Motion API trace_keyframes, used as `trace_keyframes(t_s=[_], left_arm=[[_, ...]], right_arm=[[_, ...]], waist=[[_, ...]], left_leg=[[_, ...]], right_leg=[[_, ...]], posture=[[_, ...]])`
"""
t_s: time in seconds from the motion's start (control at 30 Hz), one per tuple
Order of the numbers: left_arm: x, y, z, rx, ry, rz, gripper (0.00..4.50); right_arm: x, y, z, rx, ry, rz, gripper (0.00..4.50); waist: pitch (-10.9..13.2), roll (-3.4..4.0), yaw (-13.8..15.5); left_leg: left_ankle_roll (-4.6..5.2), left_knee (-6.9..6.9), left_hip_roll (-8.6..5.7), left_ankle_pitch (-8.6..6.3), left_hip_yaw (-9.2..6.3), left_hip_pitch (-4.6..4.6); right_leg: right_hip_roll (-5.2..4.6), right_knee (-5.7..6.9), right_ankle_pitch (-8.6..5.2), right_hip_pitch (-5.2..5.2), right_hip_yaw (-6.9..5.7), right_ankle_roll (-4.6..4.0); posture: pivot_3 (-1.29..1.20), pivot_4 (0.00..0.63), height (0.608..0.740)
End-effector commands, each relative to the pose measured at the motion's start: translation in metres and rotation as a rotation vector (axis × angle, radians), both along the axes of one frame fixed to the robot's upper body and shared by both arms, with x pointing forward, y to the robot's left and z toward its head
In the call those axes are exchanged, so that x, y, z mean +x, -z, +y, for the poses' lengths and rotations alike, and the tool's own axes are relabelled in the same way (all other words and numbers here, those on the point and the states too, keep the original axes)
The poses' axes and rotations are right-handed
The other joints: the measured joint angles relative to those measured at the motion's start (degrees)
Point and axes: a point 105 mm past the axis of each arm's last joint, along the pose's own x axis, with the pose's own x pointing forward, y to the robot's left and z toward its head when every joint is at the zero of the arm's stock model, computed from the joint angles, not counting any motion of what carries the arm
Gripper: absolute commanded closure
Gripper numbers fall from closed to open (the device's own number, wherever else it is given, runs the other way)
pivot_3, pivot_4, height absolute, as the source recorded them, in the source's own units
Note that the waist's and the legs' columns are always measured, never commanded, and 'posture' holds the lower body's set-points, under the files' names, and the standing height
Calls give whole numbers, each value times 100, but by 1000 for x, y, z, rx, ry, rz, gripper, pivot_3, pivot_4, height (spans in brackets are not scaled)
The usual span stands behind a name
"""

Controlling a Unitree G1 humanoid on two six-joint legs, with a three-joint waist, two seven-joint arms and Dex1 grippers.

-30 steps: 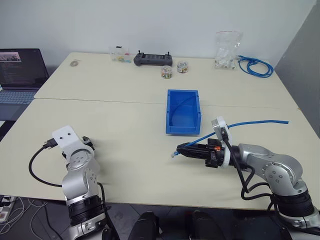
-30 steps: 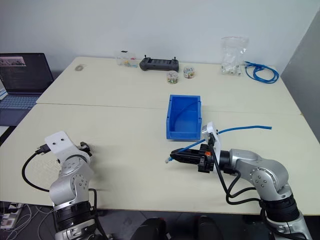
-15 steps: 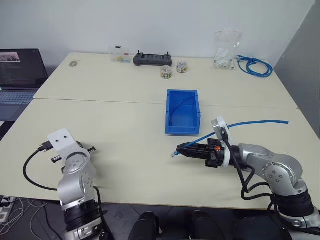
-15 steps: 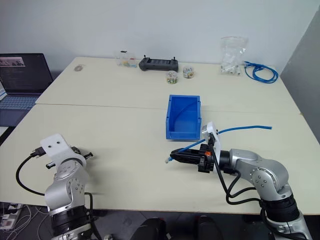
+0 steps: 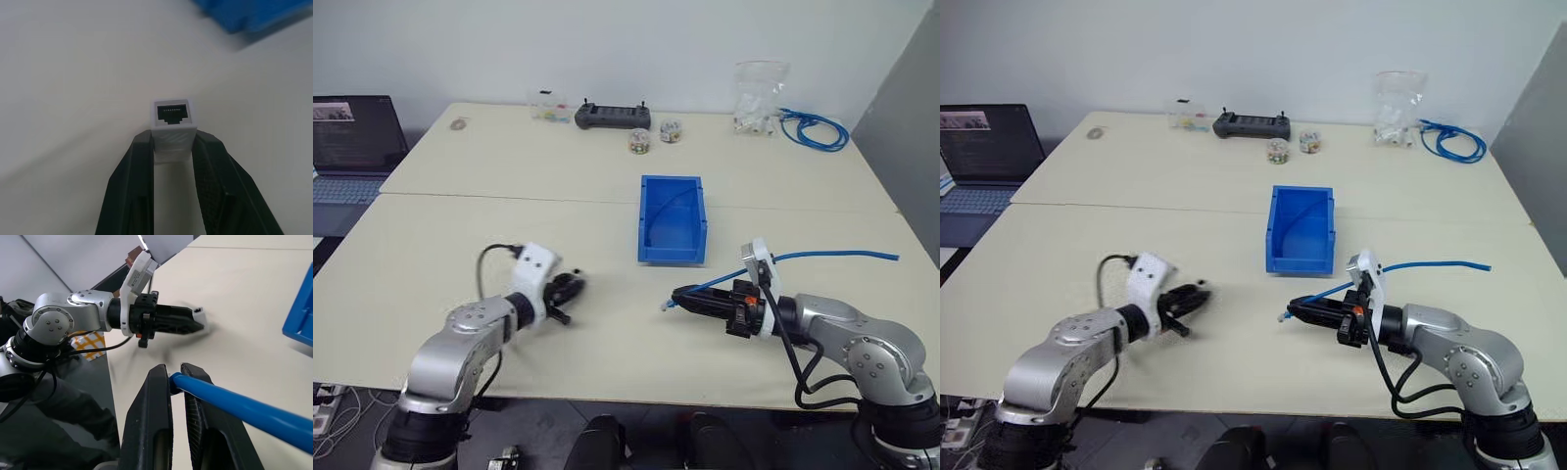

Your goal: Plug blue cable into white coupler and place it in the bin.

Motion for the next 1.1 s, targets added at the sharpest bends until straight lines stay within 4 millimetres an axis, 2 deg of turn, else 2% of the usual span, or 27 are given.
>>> trace_keyframes(t_s=[0.03, 0.17, 0.37, 0.6, 0.8, 1.1], left_arm=[[-12, -2, -22, 112, 297, -27, 3725], [-26, 3, -41, 161, 522, -8, 3725], [-30, 12, -55, 239, 728, 7, 3725], [-27, 23, -56, 288, 810, 13, 3725], [-27, 24, -58, 290, 821, 12, 3725], [-31, 26, -60, 287, 819, 20, 3725]], right_arm=[[-2, -7, 0, -21, 12, -85, 4423], [-2, -4, 1, -41, 20, -107, 4423], [0, -3, 7, -83, -1, -174, 4424], [6, 2, 22, -171, -96, -284, 4425], [10, 14, 37, -239, -178, -324, 4426], [10, 30, 41, -326, -227, -350, 4426]], waist=[[2, 3, -52], [4, 8, -58], [5, 8, -36], [4, 9, -43], [4, 9, -35], [3, 9, -30]], left_leg=[[0, -2, 1, 0, 3, 3], [2, -5, 4, 0, 3, 3], [3, 0, 1, 0, 2, 0], [5, 2, 1, 0, 0, 3], [5, 5, -2, 0, -2, 4], [5, 6, -3, 0, -4, 6]], right_leg=[[0, 3, -1, 0, 2, -1], [3, 7, -6, -3, 3, 1], [2, 5, -12, -2, 1, 11], [2, 8, -12, 0, -1, 14], [2, 7, -12, 3, -1, 14], [1, 10, -12, 4, -1, 14]], posture=[[0, 150, 740], [0, 150, 740], [0, 150, 740], [0, 150, 740], [0, 150, 740], [0, 150, 740]])
